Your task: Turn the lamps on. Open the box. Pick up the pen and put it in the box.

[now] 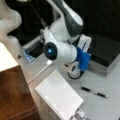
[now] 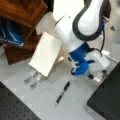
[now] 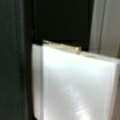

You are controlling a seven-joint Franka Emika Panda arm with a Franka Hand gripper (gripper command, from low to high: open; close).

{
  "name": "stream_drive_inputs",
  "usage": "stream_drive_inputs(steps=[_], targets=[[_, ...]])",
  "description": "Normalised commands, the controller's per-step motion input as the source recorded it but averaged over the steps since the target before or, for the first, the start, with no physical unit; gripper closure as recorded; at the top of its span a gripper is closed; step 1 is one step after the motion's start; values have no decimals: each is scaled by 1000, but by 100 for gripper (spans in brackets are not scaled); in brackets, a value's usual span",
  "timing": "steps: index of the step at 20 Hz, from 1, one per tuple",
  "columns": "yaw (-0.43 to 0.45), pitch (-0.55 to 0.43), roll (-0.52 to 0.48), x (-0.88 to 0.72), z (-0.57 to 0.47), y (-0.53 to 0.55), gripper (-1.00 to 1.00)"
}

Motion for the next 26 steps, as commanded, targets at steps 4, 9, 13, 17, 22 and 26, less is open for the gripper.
stream_drive_inputs(steps=[4, 9, 13, 17, 22, 26], targets=[[-91, -112, 162, -141, -134, 30, -100], [-92, -116, 156, -184, -132, -5, 100], [-111, -87, 149, -198, -106, -9, 100], [-115, -81, 136, -196, -90, -3, 100], [-124, -84, 138, -182, -70, 31, 100], [-138, -81, 134, -158, -63, 57, 100]])
